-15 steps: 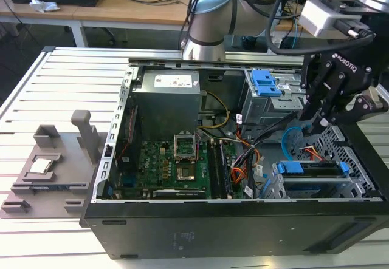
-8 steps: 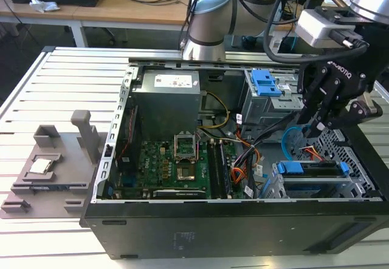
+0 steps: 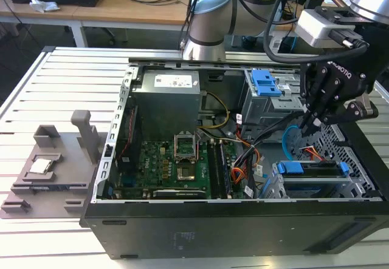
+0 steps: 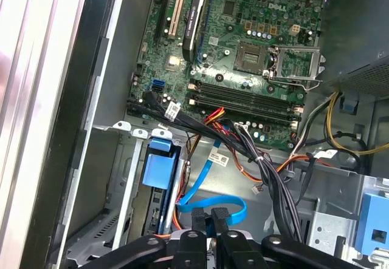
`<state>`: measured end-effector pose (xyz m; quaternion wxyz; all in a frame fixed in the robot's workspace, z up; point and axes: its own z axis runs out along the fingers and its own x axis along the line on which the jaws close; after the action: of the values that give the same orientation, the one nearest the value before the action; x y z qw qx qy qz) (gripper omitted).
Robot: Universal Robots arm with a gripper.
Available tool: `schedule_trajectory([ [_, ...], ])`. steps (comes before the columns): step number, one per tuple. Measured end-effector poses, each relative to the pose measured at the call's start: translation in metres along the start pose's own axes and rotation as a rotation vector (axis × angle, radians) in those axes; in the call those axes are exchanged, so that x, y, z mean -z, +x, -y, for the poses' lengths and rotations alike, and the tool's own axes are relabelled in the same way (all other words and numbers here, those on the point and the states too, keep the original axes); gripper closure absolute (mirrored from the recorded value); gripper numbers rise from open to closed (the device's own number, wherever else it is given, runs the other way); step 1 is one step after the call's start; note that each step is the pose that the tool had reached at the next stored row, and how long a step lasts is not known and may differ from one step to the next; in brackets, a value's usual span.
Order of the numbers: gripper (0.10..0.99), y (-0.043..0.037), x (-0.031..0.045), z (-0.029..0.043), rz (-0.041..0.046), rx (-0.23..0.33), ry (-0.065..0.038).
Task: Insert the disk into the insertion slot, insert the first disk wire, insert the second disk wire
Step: 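Insert the second disk wire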
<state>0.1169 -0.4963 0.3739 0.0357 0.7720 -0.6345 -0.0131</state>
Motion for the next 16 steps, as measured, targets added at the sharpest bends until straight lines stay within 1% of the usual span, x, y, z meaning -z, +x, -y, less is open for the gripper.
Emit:
schedule_trajectory([
  [4, 0.925, 0.0, 0.0, 0.0, -0.0007, 0.0, 0.0],
  [6, 0.925, 0.0016, -0.0001, -0.0003, -0.0008, 0.0, 0.0],
  [9, 0.925, 0.0135, -0.0006, -0.0027, -0.0007, 0.0, 0.0],
  [13, 0.925, 0.0236, -0.001, -0.0046, -0.0007, 0.0, 0.0],
  [16, 0.925, 0.0372, -0.0016, -0.0073, -0.0008, 0.0, 0.0],
])
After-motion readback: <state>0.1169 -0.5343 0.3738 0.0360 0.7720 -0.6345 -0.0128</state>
